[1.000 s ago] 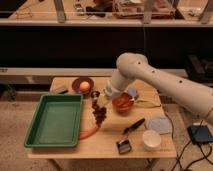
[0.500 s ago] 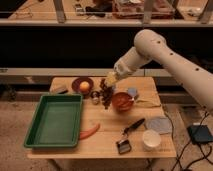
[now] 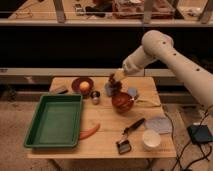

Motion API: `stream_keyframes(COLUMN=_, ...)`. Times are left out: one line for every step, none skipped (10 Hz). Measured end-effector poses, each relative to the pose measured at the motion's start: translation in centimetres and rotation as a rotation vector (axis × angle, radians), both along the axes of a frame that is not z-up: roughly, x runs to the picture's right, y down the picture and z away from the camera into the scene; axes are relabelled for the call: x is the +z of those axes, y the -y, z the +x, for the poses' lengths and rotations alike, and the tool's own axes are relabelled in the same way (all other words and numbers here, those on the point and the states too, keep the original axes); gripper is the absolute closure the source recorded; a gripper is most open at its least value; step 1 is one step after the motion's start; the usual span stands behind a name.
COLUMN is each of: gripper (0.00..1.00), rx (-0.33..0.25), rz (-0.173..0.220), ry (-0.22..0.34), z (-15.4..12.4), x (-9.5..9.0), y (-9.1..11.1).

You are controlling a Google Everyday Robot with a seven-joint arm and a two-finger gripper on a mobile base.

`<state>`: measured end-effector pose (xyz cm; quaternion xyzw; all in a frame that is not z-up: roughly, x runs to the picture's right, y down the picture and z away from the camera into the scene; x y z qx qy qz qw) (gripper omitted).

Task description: Place grapes in red bowl

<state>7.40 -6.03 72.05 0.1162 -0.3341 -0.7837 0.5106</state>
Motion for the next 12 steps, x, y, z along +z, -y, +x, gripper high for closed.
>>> stream_keyframes(gripper=1.0, rx=-0.001, rz=0.018, ry=-0.01, z=0.2, x=0.8, y=0.0)
stream_keyframes(gripper=0.98, rx=-0.005, rz=0.029, ry=-0.017, z=0.6, x=1.1, y=0.0)
stream_keyframes(gripper=0.92, rx=-0.02, rz=0.034, ry=-0.019, z=0.6, x=1.3, y=-0.3)
stream_keyframes(gripper=0.85, rx=-0.03, rz=0.034, ry=-0.017, z=0.4, x=1.7, y=-0.6)
stream_keyframes(gripper=0.72, rx=-0.038, rz=0.032, ry=-0.021, z=0.4, x=2.8, y=-1.6)
stream_keyframes(gripper=0.62, rx=-0.042, rz=0.032, ry=-0.03, z=0.6, x=3.7, y=-2.4)
stream_keyframes(gripper=0.54, rx=-0.042, rz=0.035, ry=-0.034, z=0.8, x=4.1, y=-2.7)
stream_keyframes(gripper=0.42, rx=-0.04, rz=0.041, ry=-0.04, z=0.9, x=4.5, y=-2.9)
stream_keyframes(gripper=0.34, rx=-0.034, rz=0.044, ry=-0.047, z=1.3, x=4.4, y=-2.8)
stream_keyframes(gripper=0.25, rx=-0.021, rz=0.046, ry=-0.058, z=1.9, x=4.3, y=-2.5)
stream_keyframes(gripper=0.2, rx=0.001, rz=0.04, ry=-0.071, z=2.9, x=4.3, y=-2.2)
stream_keyframes(gripper=0.2, rx=0.037, rz=0.012, ry=-0.078, z=4.4, x=4.6, y=-2.2)
